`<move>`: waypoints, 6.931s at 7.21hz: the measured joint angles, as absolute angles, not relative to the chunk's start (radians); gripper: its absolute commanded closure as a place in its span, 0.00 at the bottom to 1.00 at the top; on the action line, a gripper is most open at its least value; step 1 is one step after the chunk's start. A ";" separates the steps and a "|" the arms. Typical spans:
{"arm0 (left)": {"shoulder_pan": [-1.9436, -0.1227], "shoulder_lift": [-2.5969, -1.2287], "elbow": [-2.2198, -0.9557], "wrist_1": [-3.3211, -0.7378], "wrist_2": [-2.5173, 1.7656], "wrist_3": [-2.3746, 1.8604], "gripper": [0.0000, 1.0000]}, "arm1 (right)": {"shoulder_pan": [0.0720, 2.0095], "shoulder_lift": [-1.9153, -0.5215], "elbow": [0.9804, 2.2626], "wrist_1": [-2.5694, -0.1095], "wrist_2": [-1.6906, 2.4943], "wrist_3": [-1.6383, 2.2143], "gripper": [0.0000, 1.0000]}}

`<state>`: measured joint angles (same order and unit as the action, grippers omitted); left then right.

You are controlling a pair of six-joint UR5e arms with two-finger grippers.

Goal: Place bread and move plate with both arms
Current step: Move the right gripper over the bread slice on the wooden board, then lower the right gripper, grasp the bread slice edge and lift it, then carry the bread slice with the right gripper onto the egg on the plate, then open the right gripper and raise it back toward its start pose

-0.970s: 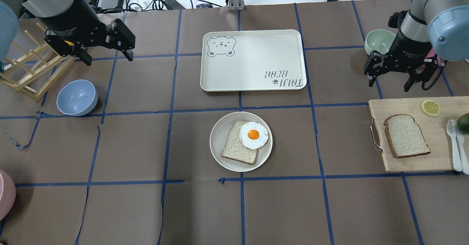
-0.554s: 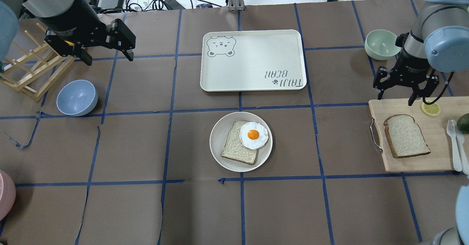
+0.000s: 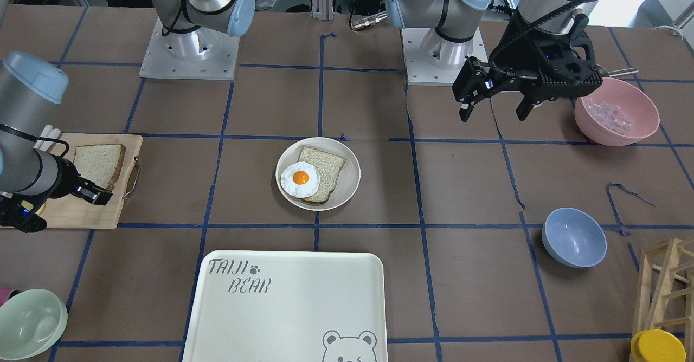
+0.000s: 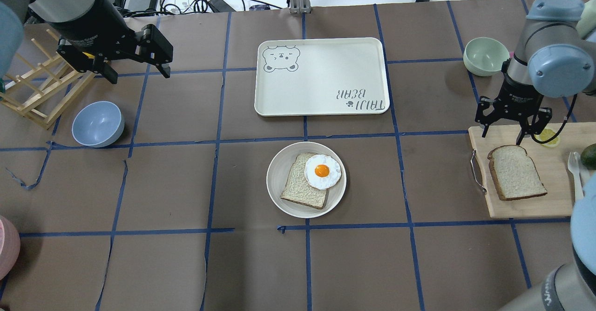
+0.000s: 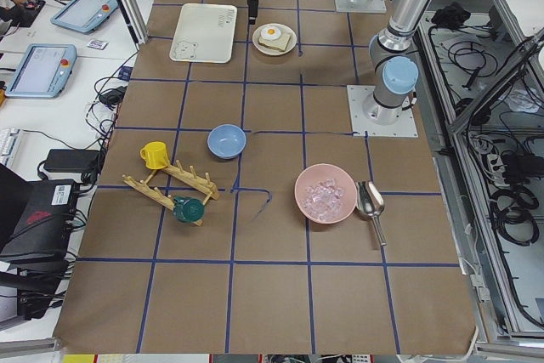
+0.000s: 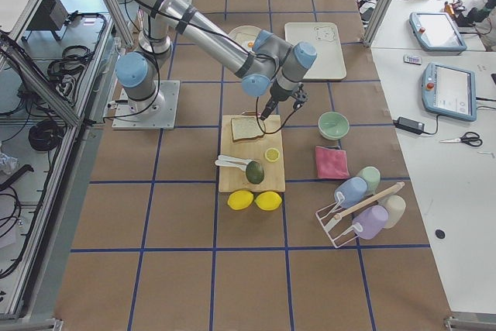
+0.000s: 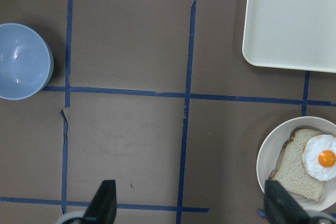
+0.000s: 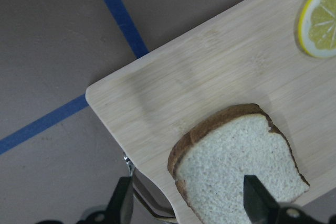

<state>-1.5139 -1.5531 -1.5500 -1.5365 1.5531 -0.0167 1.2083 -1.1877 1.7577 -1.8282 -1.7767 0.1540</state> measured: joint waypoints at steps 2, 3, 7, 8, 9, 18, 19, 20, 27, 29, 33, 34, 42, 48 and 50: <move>-1.514 -1.552 -1.551 -1.537 1.552 -0.017 0.00 | 1.196 -1.153 1.758 -1.828 -1.798 0.158 0.22; -1.514 -1.552 -1.552 -1.537 1.552 -0.017 0.00 | 1.194 -1.138 1.758 -1.828 -1.799 0.160 0.26; -1.514 -1.552 -1.549 -1.535 1.552 -0.017 0.00 | 1.193 -1.129 1.782 -1.828 -1.794 0.174 0.48; -1.513 -1.552 -1.547 -1.535 1.552 -0.016 0.00 | 1.193 -1.129 1.783 -1.828 -1.793 0.175 0.66; -1.513 -1.550 -1.547 -1.535 1.552 -0.015 0.00 | 1.193 -1.129 1.784 -1.828 -1.793 0.178 0.87; -1.514 -1.543 -1.549 -1.537 1.554 -0.014 0.00 | 1.182 -1.207 1.769 -1.774 -1.785 0.179 1.00; -1.514 -1.542 -1.550 -1.538 1.554 -0.014 0.00 | 1.186 -1.227 1.752 -1.744 -1.775 0.180 1.00; -1.514 -1.542 -1.550 -1.541 1.554 -0.014 0.00 | 1.191 -1.240 1.709 -1.685 -1.756 0.180 1.00; -1.514 -1.542 -1.549 -1.544 1.554 -0.010 0.00 | 1.548 -1.248 1.388 -1.337 -1.539 0.640 1.00; -1.514 -1.542 -1.549 -1.544 1.554 -0.009 0.00 | 1.676 -1.237 1.383 -1.357 -1.419 0.835 1.00; -1.514 -1.540 -1.553 -1.546 1.554 -0.008 0.00 | 1.814 -1.167 1.394 -1.462 -1.252 1.146 1.00; -1.514 -1.540 -1.553 -1.546 1.554 -0.008 0.00 | 1.823 -1.152 1.407 -1.479 -1.220 1.174 1.00; -1.514 -1.539 -1.553 -1.546 1.554 -0.008 0.00 | 1.821 -1.082 1.477 -1.530 -1.199 1.211 0.44; -1.514 -1.539 -1.554 -1.547 1.554 -0.008 0.00 | 1.805 -1.088 1.481 -1.650 -1.239 1.177 0.00; -1.514 -1.539 -1.554 -1.547 1.554 -0.008 0.00 | 1.742 -1.167 1.482 -1.646 -1.325 0.992 0.00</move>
